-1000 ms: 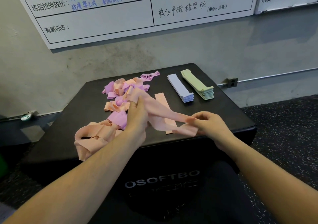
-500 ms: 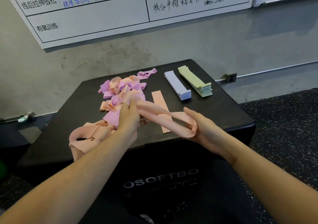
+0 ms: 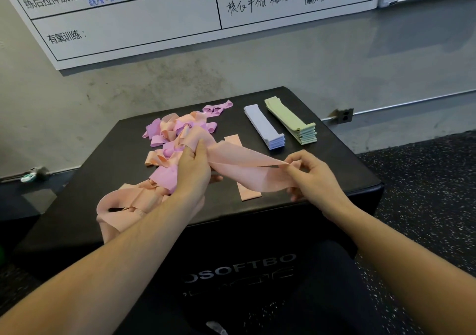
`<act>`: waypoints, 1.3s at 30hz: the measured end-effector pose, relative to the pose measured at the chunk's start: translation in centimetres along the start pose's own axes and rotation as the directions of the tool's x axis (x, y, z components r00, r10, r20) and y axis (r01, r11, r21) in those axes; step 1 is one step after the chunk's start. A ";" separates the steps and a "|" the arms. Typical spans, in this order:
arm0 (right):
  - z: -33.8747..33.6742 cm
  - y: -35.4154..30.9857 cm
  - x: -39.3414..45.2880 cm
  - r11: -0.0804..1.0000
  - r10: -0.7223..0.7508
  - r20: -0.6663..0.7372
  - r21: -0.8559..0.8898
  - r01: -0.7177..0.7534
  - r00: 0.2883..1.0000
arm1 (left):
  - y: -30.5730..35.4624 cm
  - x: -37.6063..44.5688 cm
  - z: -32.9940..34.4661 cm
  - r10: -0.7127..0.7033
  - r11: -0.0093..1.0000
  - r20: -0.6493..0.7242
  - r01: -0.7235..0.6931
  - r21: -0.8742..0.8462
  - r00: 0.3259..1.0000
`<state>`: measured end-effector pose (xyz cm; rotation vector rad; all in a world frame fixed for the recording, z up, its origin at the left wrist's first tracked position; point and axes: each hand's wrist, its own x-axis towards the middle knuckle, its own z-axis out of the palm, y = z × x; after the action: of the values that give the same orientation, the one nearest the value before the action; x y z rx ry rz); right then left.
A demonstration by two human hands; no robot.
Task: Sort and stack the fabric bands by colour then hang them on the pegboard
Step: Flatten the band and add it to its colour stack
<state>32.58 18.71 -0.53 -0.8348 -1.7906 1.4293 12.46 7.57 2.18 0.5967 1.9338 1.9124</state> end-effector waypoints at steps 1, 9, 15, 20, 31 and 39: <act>-0.1 0.1 0.2 1.000 -0.006 0.001 -0.023 0.006 1.000 | -0.1 0.1 -0.1 0.003 1.000 0.007 -0.003 0.004 1.000; -0.2 0.1 1.4 0.984 0.100 0.120 0.138 -0.116 0.988 | -1.1 1.5 -0.5 -0.027 0.999 0.042 0.025 0.043 0.999; 0.5 0.0 2.0 0.857 0.195 0.299 0.412 -0.310 0.934 | -1.1 3.4 -0.3 -0.099 0.995 0.048 0.099 0.005 0.994; 0.5 0.7 3.0 0.925 0.188 0.329 0.256 -0.279 0.925 | -1.0 5.7 0.2 -0.112 0.994 0.064 0.113 -0.013 0.992; 0.3 2.9 4.6 0.945 0.011 0.434 -0.299 0.133 0.901 | -0.1 11.7 2.6 -0.139 0.989 0.041 0.141 -0.037 0.989; 0.5 6.2 6.9 0.823 -0.317 0.256 -0.404 0.399 0.913 | -1.9 15.6 5.5 -0.244 0.968 -0.071 0.240 -0.070 0.967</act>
<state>28.71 25.26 -5.84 -0.5481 -2.3230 0.8732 2.10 20.50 0.80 0.2564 1.8895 1.8560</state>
